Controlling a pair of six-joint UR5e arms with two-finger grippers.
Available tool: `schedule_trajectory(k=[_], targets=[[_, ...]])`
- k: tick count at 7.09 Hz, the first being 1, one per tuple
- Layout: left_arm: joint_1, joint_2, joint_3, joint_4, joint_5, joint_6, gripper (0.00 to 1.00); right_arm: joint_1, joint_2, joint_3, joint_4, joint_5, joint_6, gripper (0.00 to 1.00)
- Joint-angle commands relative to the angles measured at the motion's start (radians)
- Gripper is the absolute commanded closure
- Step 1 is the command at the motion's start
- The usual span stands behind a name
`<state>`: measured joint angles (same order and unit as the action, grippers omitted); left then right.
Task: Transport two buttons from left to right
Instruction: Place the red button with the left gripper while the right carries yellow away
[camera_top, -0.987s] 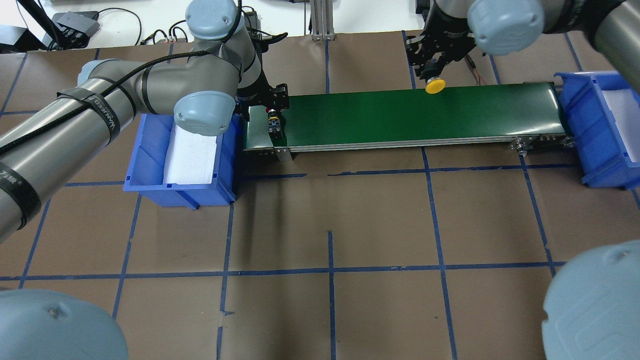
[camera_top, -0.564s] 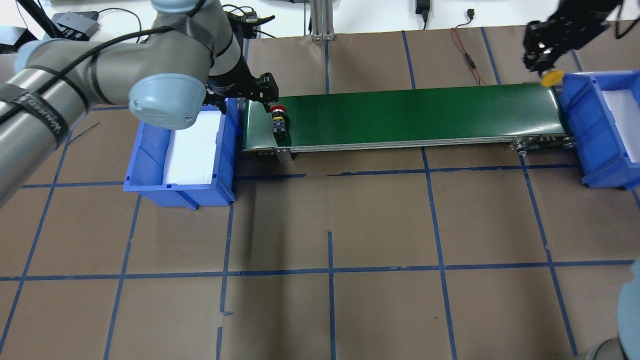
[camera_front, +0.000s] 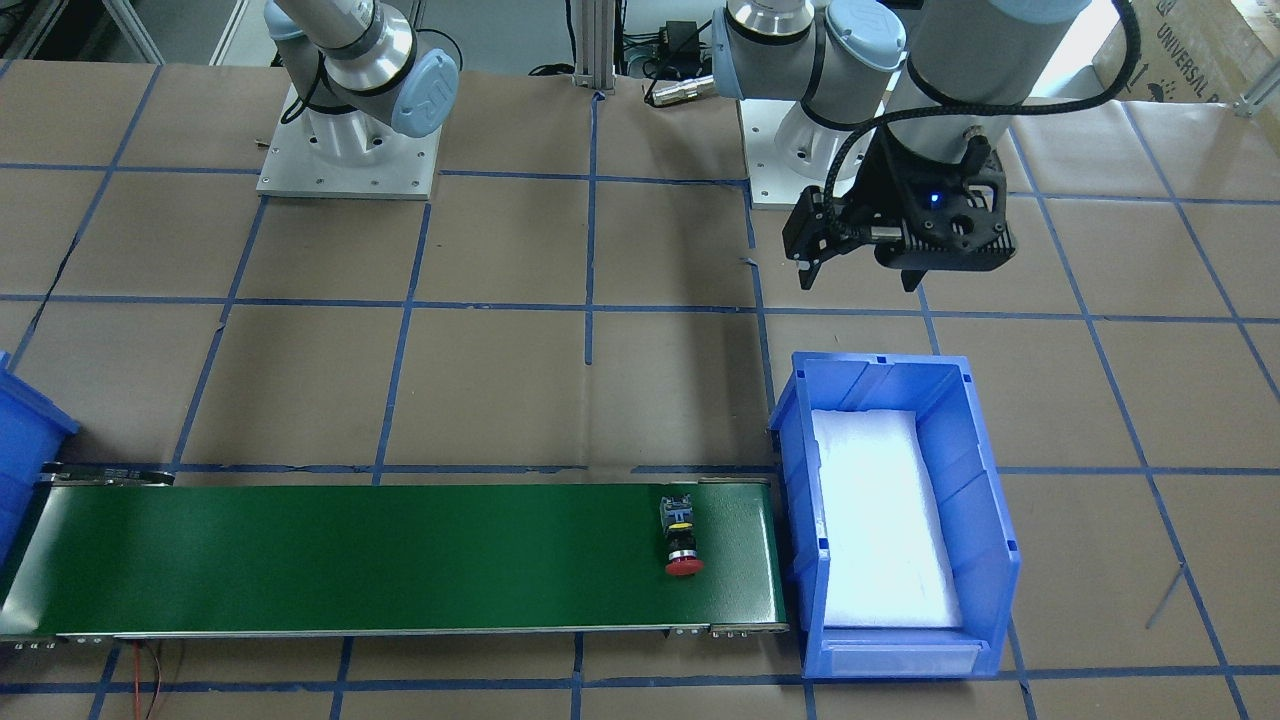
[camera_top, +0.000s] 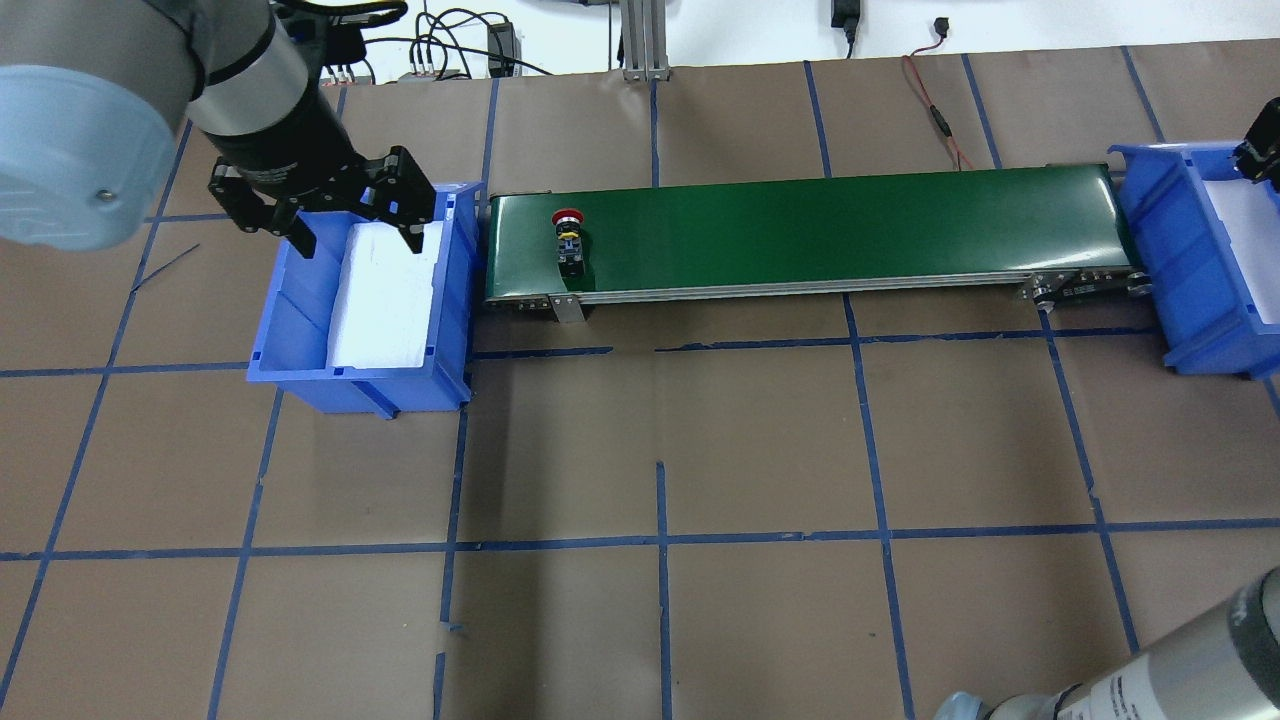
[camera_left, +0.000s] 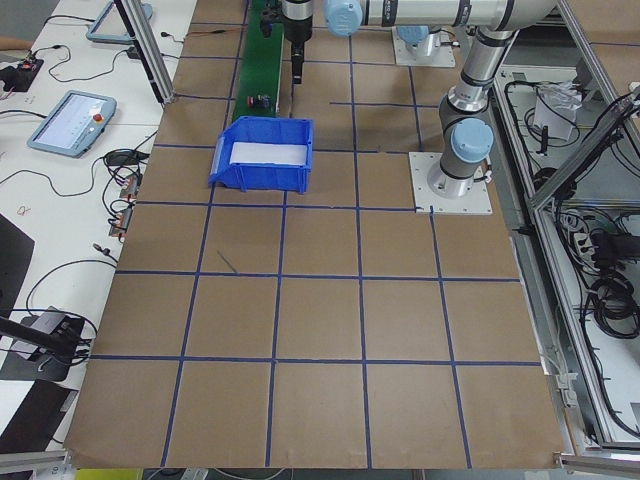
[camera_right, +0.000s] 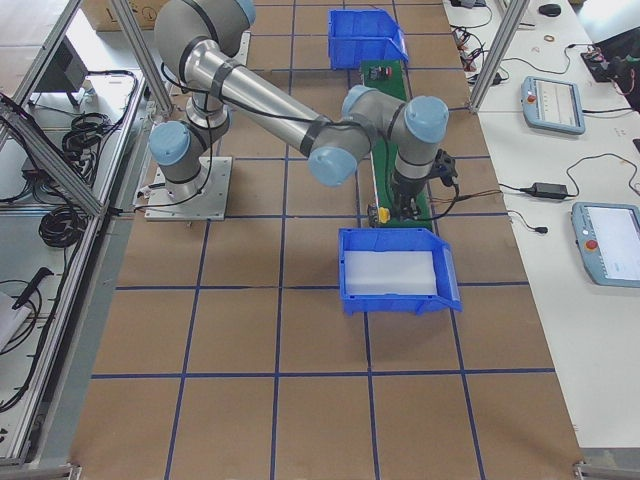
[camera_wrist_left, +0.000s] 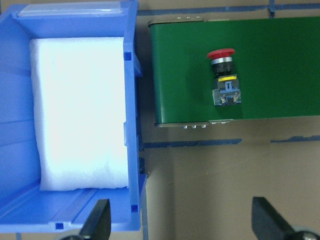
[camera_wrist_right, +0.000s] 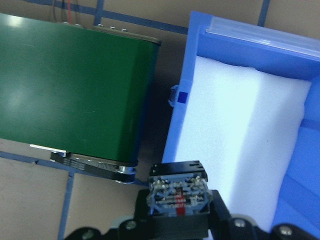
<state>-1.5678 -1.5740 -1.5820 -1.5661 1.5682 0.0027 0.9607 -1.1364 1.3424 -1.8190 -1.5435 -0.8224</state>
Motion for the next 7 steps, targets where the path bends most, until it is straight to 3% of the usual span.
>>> schedule_trajectory(k=[1,3,7], targets=[[0.014,0.038,0.014,-0.094,-0.004,0.038,0.00,-0.042,0.088,-0.020,-0.063,-0.012,-0.058,0.83],[0.026,0.035,-0.001,-0.080,-0.005,0.126,0.00,-0.045,0.138,-0.011,-0.108,-0.039,-0.063,0.83],[0.015,0.029,0.002,-0.085,0.013,0.094,0.00,-0.053,0.202,0.015,-0.183,-0.050,-0.063,0.82]])
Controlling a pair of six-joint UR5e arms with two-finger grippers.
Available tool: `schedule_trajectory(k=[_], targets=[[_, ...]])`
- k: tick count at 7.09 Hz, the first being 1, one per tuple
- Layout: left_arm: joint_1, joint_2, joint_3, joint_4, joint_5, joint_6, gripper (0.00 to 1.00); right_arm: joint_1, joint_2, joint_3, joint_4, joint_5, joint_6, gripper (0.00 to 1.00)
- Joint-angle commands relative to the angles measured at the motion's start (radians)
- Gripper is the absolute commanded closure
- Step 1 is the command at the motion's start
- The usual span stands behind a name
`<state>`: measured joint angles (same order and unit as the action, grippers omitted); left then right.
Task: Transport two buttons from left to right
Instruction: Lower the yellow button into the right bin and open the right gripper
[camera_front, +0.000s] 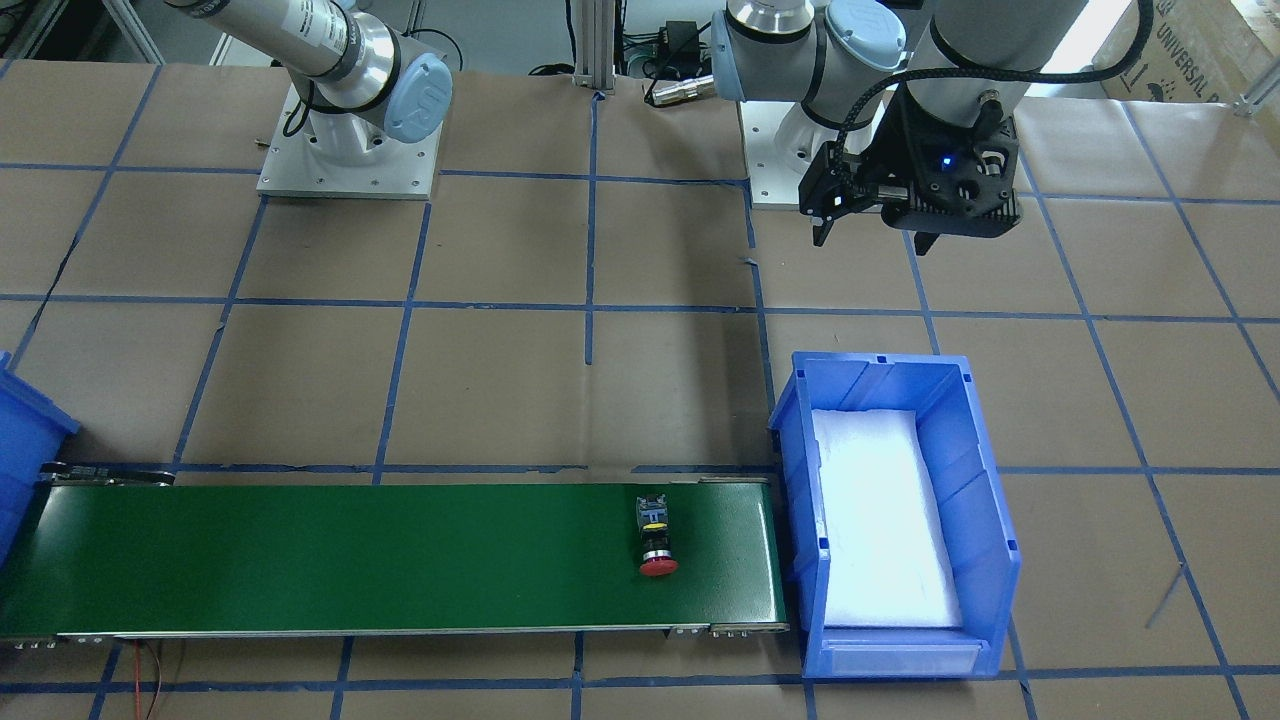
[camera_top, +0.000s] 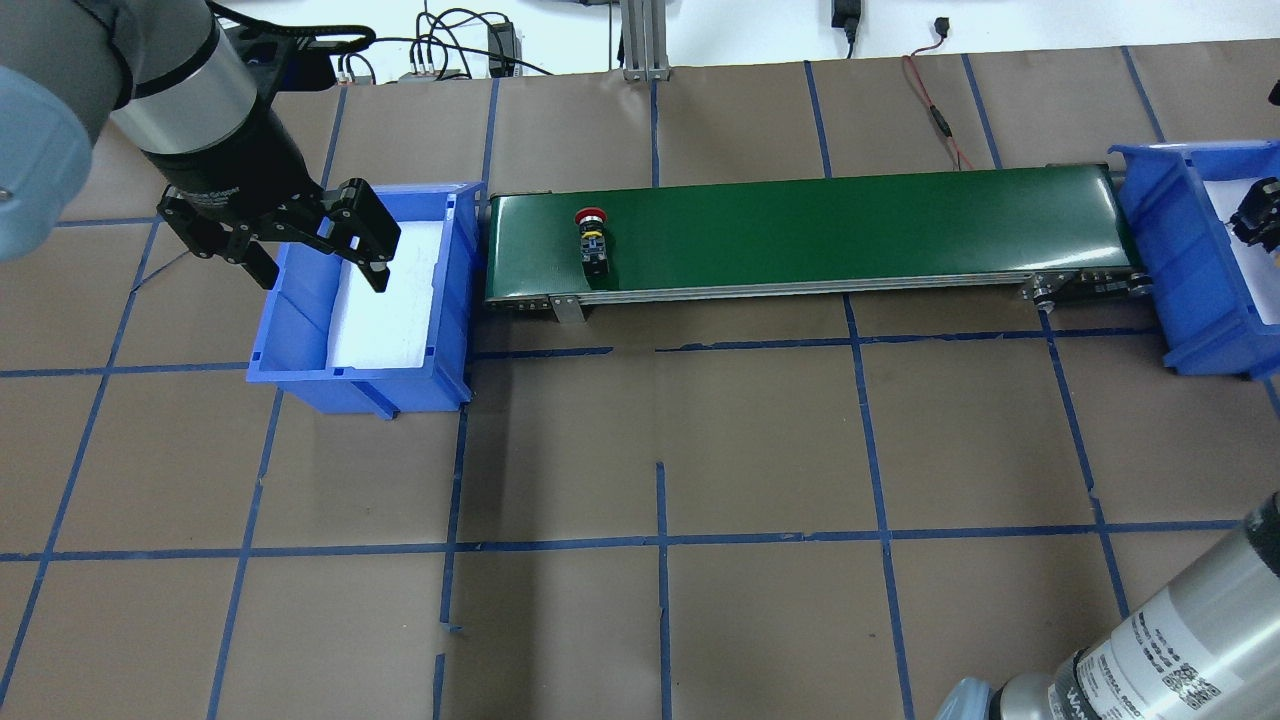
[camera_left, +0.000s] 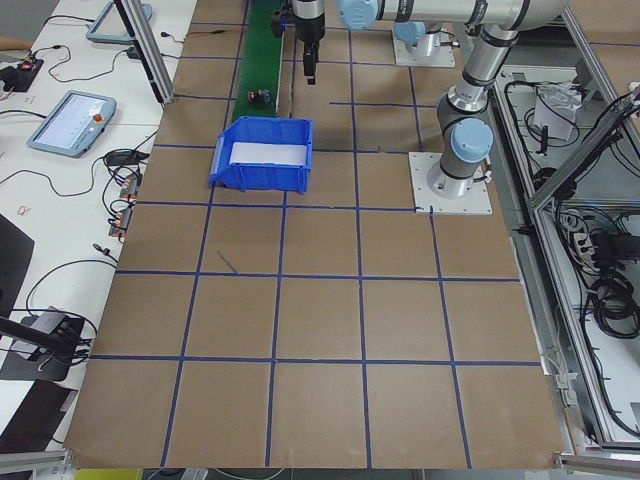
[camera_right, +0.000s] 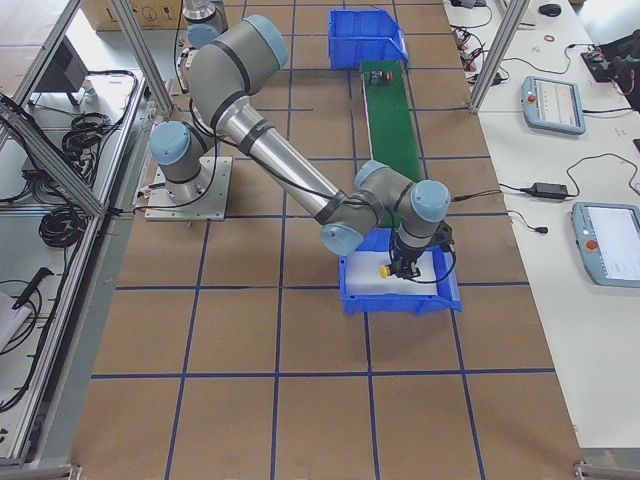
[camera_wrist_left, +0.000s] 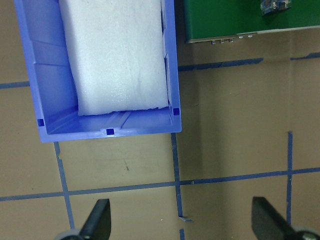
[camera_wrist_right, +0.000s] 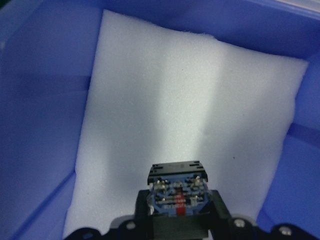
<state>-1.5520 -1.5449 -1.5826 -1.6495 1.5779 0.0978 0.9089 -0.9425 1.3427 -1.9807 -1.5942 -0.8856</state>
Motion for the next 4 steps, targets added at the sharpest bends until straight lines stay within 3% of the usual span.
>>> schedule_trajectory(k=[1,4], targets=[[0.003,-0.001,0.006,0.008,0.004,0.002,0.00,-0.001,0.010,0.032,-0.039,0.002,0.002,0.80],[-0.002,-0.001,0.006,-0.001,-0.001,-0.004,0.00,-0.001,0.017,0.046,-0.069,0.002,0.002,0.63]])
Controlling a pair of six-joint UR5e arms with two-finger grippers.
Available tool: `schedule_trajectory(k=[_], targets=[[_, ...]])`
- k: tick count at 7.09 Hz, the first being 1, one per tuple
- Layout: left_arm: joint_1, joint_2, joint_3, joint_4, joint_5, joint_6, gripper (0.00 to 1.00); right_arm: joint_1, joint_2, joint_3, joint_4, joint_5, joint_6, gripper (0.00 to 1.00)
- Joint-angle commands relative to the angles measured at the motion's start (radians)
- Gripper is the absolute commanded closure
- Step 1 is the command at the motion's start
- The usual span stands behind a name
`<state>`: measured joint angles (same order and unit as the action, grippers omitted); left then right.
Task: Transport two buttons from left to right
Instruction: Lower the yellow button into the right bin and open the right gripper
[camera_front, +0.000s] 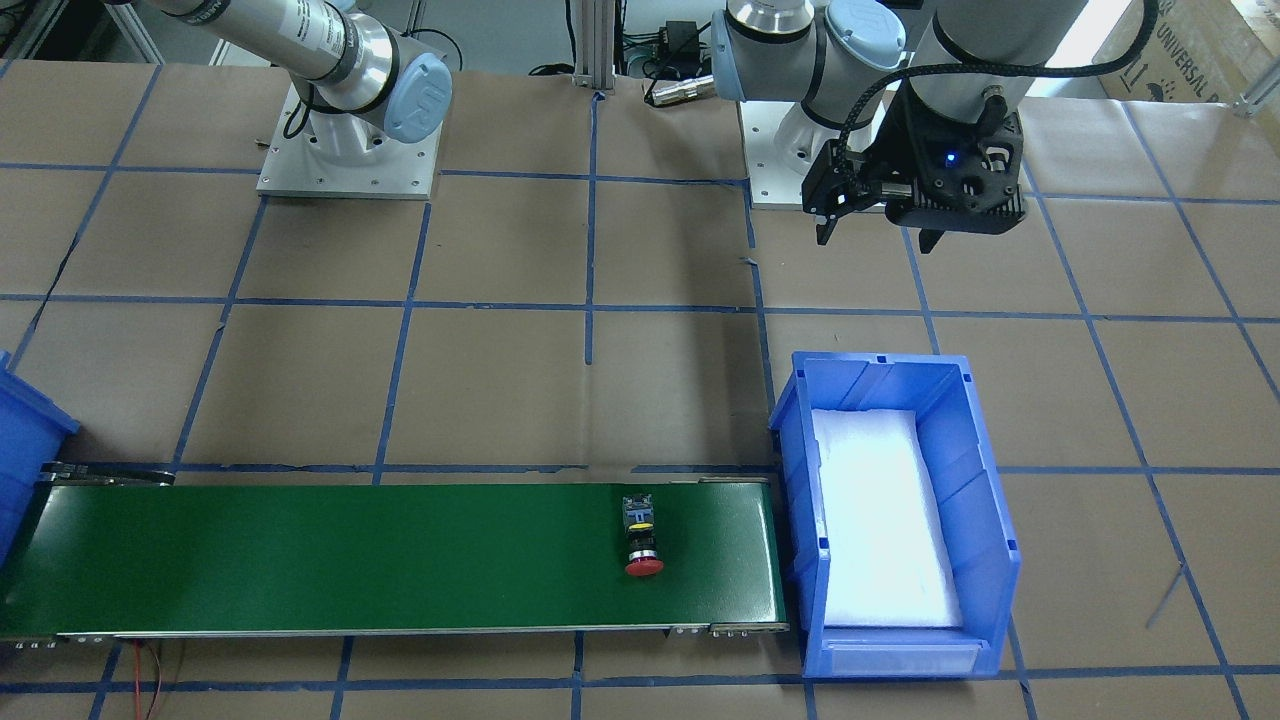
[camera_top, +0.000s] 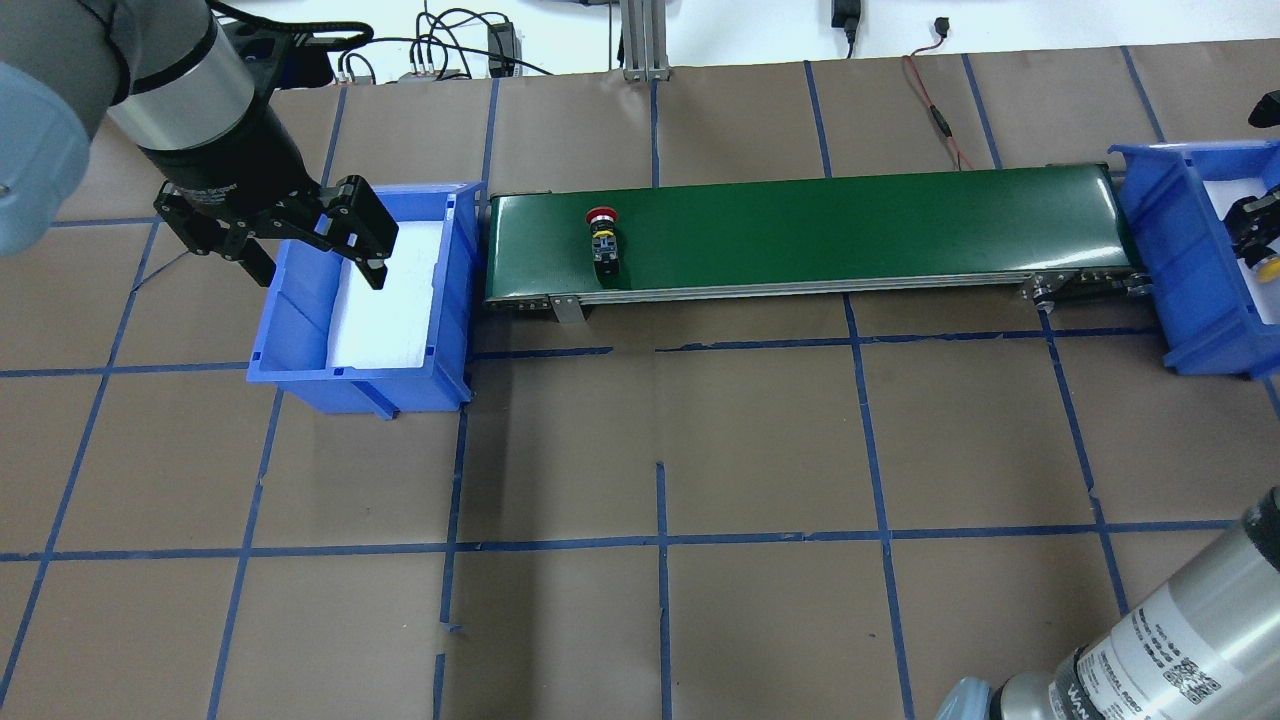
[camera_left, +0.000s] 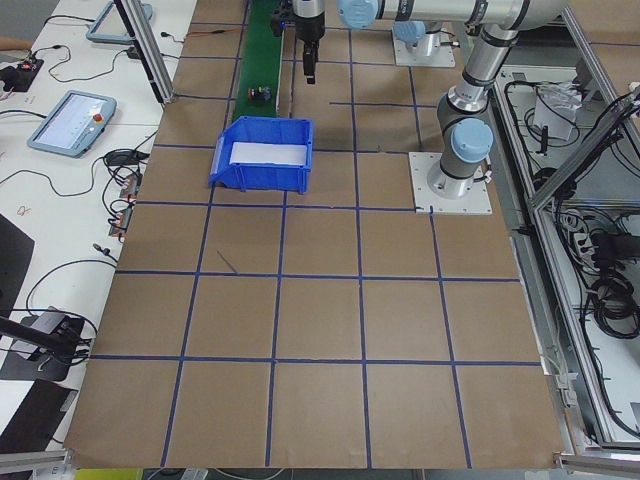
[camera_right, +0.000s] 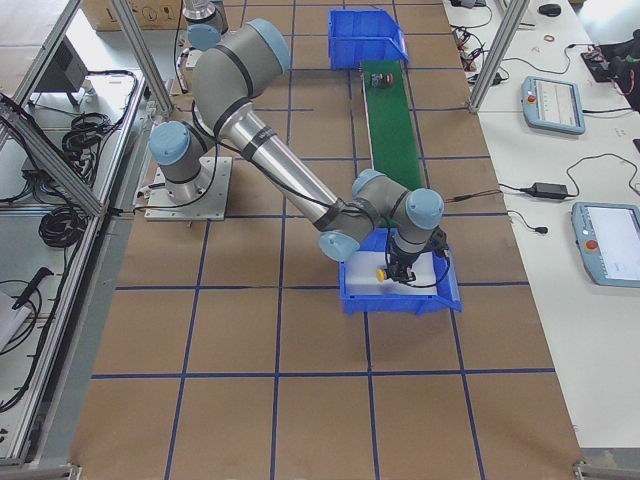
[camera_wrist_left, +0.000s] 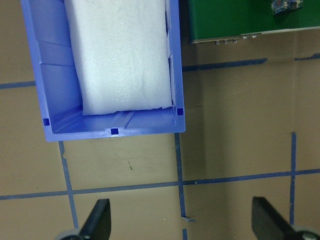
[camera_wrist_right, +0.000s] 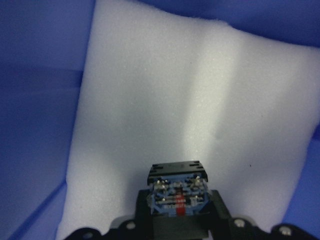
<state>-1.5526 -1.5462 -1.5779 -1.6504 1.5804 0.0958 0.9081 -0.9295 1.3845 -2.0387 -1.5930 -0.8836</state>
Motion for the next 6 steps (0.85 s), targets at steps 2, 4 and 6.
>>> schedule_trajectory(k=[2,4,6], targets=[[-0.001,0.000,-0.001,0.003,0.000,0.001,0.00,0.000,0.009,0.004,-0.032,0.004,0.000,0.27],[-0.001,0.000,-0.001,-0.002,-0.002,0.004,0.00,0.000,0.009,0.011,-0.034,0.001,0.003,0.00],[-0.003,0.000,-0.001,-0.002,0.000,-0.001,0.00,-0.002,-0.003,0.007,-0.031,-0.005,0.006,0.00]])
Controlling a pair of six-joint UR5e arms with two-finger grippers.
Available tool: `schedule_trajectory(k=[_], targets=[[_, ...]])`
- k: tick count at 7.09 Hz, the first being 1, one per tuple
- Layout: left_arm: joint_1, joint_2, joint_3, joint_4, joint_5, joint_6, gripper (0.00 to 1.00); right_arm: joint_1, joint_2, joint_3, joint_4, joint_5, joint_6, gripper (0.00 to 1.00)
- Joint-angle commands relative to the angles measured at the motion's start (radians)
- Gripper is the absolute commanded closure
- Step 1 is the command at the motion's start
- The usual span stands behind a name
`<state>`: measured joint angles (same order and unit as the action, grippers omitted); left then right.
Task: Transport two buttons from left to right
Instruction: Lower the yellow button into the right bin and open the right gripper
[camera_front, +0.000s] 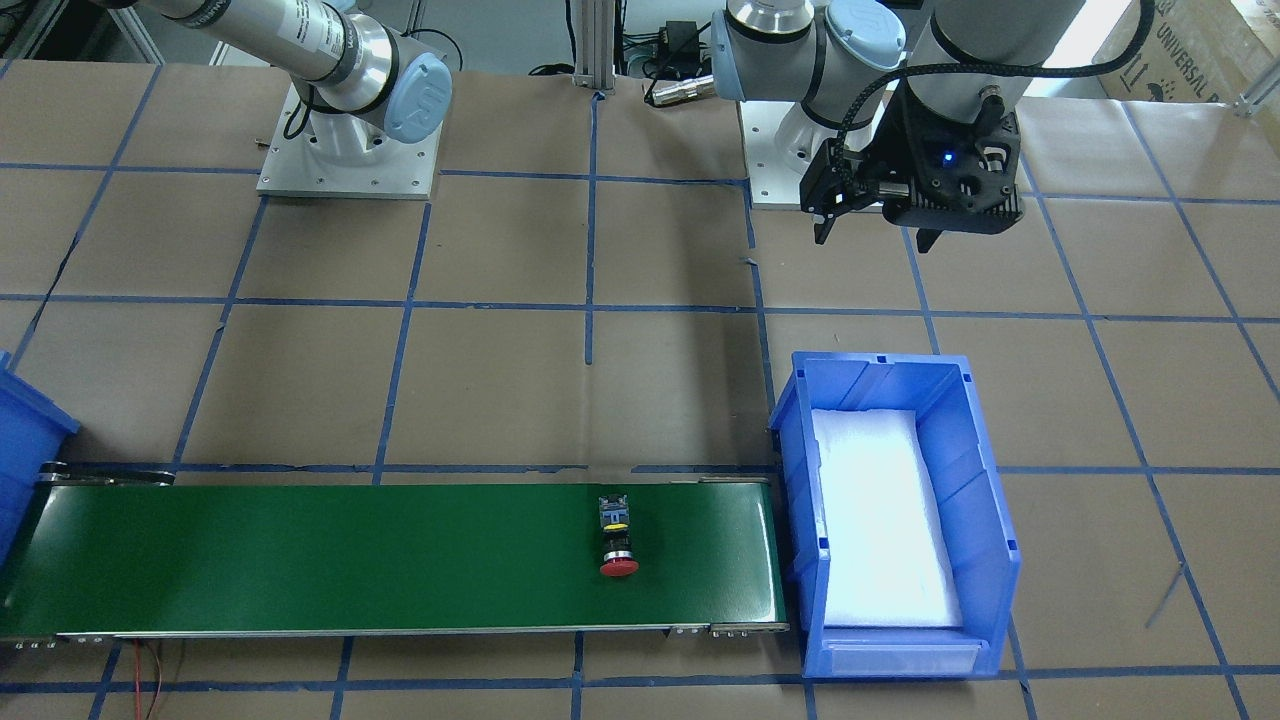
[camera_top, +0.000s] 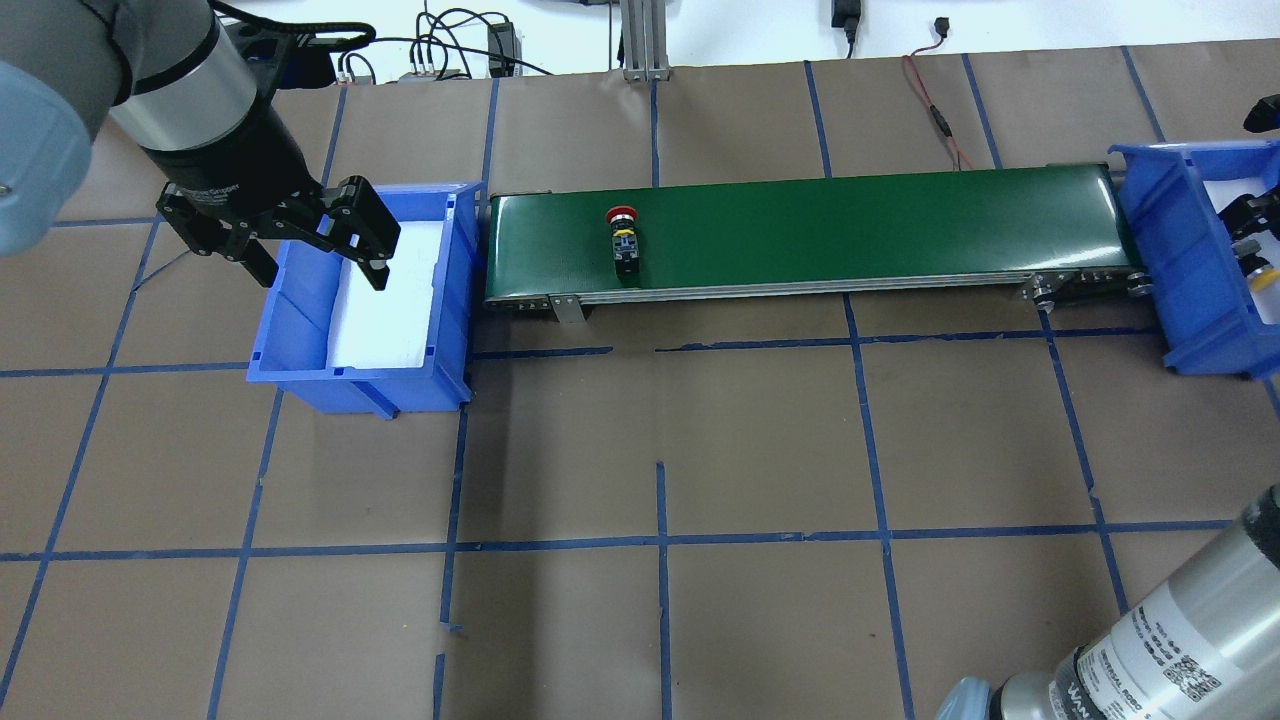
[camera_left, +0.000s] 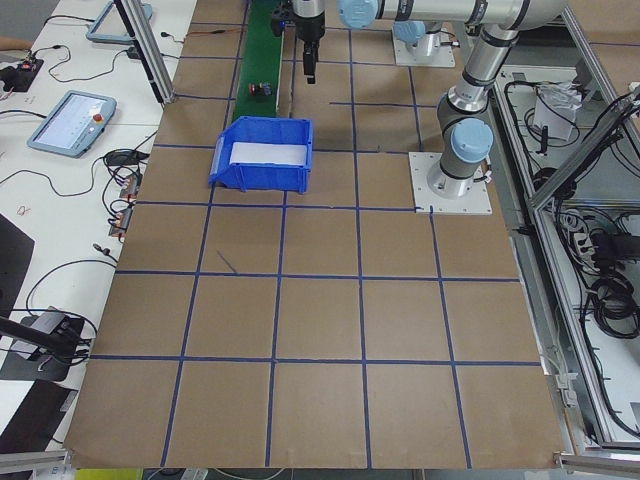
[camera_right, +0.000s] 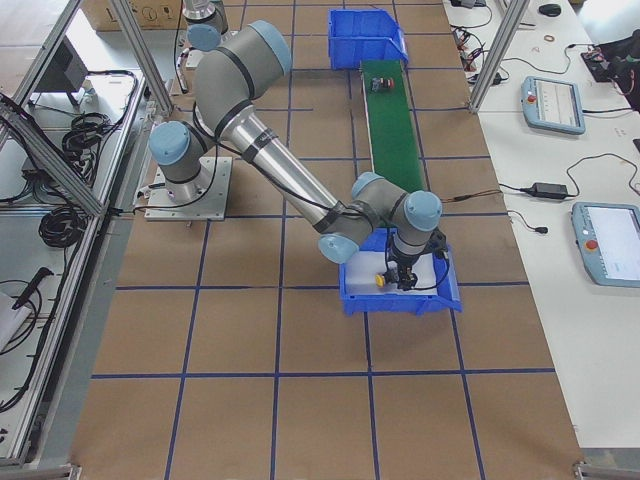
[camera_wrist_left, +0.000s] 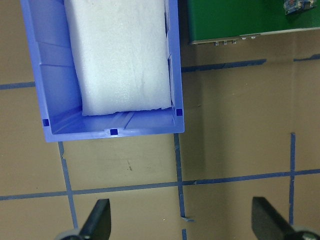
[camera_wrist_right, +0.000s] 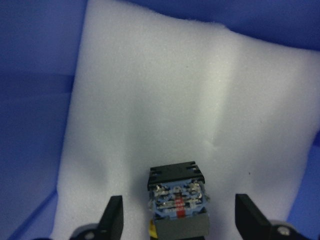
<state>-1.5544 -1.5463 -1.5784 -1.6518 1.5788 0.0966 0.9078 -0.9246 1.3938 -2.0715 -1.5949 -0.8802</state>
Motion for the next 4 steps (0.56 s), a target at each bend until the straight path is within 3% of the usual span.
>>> schedule_trajectory(k=[1,4], targets=[[-0.001,0.000,-0.002,0.000,0.001,-0.001,0.00,-0.001,-0.042,-0.010,0.008,-0.002,0.003,0.00],[-0.001,0.000,-0.003,-0.002,0.001,-0.001,0.00,-0.001,-0.207,-0.006,0.170,0.012,0.015,0.00]])
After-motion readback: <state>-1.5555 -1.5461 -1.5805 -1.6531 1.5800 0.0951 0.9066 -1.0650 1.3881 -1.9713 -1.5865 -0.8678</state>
